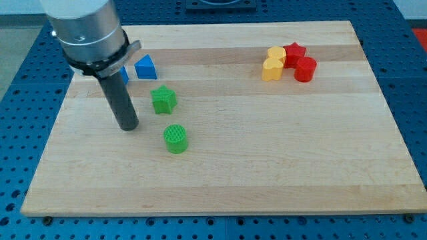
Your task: Push the blue cube left to the blue triangle
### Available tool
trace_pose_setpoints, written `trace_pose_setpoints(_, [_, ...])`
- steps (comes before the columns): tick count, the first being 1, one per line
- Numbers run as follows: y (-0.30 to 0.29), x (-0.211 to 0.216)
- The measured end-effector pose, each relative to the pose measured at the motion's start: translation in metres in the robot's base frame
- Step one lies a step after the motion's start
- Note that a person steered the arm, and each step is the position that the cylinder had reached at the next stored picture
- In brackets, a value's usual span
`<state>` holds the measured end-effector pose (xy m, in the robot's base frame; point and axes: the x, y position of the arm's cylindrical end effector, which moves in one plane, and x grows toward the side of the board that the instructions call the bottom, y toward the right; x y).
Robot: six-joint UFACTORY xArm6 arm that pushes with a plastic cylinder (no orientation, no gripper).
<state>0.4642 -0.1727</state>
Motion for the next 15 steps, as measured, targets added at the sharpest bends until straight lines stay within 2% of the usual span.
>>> trace_pose_setpoints(2, [-0.02,-0.063])
trace_pose_setpoints(3, [-0.027,-0.064])
trace_pose_setpoints(5, [-0.04,-0.104])
trace_pose_setpoints(8, [-0.07,-0.102])
trace_pose_setpoints(10, [-0.08,-0.165])
trace_pose_setpoints(13, [-0.07,-0.133])
trace_pose_setpoints(15, [-0.062,-0.132])
